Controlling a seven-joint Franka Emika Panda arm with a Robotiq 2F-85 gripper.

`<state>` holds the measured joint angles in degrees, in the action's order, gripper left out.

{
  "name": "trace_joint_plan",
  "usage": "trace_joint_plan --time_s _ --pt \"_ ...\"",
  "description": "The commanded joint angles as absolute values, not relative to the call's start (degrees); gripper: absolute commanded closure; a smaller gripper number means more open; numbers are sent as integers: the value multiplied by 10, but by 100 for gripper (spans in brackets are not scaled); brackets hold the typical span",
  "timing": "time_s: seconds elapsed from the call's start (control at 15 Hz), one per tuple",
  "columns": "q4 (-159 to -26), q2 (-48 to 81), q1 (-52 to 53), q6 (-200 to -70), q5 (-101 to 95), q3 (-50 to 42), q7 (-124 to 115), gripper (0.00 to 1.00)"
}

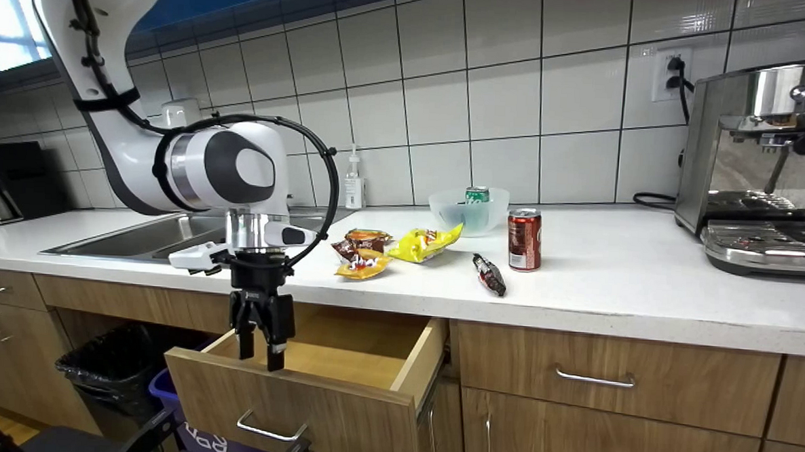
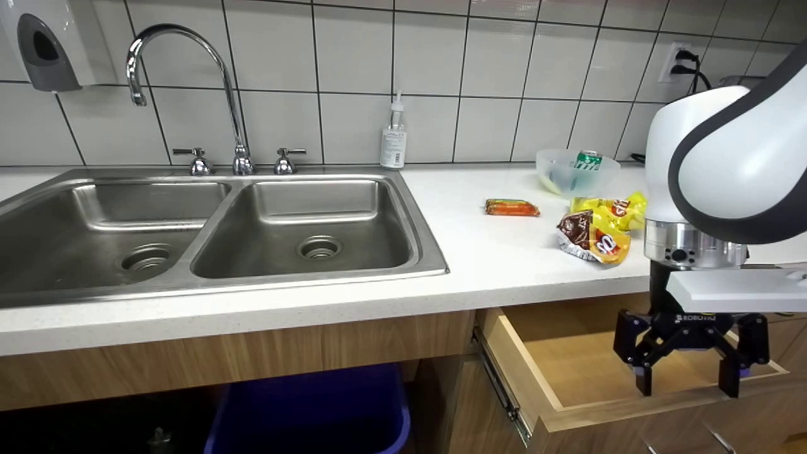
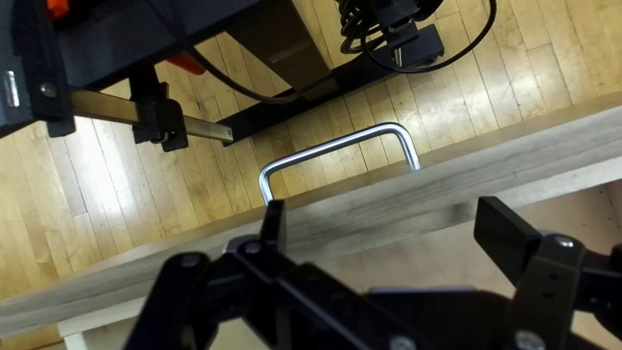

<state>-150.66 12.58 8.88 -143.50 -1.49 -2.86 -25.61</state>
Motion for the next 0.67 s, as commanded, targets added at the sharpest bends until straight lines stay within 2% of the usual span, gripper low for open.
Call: trace_joint_plan --time_s 0.0,0.6 --pt "-1527 75 81 -1402 5 -14 -263 0" --pt "-1508 7 70 -1354 61 -1 -259 0"
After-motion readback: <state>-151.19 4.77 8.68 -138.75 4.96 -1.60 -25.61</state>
